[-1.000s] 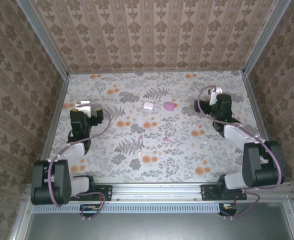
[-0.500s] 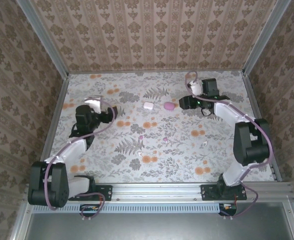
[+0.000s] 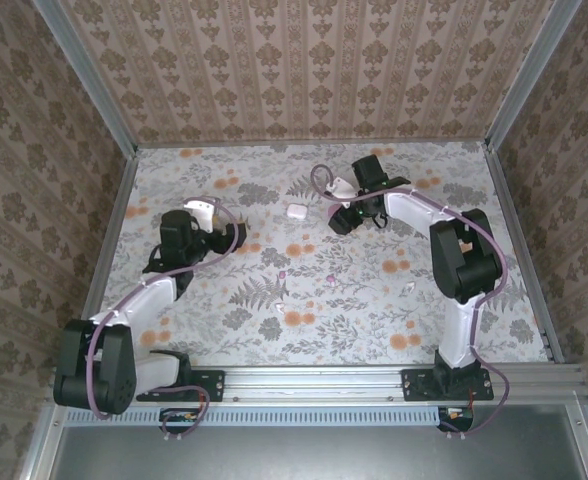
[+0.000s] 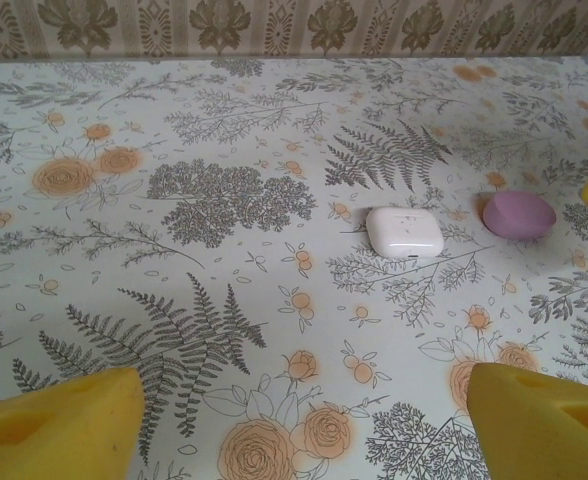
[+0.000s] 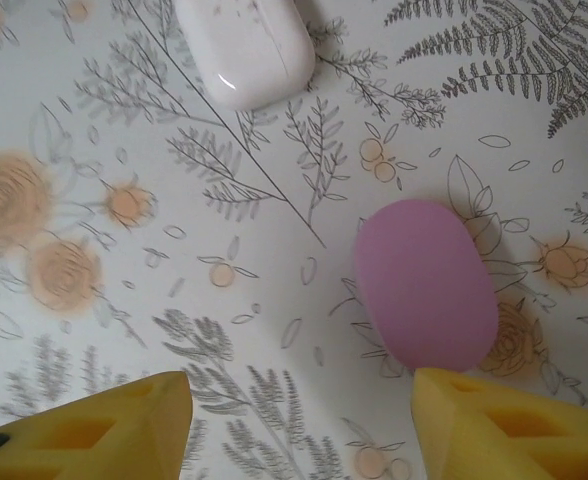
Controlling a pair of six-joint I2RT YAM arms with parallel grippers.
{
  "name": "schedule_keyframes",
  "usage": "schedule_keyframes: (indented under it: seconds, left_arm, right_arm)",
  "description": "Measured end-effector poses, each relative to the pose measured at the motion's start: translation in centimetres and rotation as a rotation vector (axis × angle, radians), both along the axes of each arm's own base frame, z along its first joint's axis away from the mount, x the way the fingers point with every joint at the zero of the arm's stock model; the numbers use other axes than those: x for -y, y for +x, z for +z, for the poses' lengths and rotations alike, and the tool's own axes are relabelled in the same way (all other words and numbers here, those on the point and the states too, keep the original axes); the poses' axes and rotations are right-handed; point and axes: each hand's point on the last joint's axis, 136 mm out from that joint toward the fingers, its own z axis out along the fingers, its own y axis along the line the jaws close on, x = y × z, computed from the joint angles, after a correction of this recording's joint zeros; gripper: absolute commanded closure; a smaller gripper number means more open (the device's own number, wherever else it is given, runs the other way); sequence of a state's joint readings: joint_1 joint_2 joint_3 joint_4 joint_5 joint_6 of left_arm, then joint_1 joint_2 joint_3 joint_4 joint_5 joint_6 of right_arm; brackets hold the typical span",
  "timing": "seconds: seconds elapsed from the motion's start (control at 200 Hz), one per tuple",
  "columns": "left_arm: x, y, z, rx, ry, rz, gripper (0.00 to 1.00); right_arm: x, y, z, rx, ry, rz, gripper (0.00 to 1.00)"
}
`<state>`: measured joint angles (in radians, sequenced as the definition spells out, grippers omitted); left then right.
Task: Insert the wireless bluetooth earbuds into the charging case
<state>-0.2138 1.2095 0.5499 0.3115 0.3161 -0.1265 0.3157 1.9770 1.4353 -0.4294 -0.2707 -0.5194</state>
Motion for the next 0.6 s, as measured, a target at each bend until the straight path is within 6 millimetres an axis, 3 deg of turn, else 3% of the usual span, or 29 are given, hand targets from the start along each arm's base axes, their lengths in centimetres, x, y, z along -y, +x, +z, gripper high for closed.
schedule_keyframes:
  seconds: [0.405,0.6]
  left_arm:
    - [-0.2,-0.7,0.8,0.033,0.044,-0.021,0.12]
    - [-0.3,-1.3,0.9,0.051,0.056,-0.028,0.12]
  right_arm:
    - [2.1,2.4,-3.1,0.015,-0.155,0.201,0.37]
    - [2.9,2.5,-4.0,-0.011,-0.156,0.265,0.39]
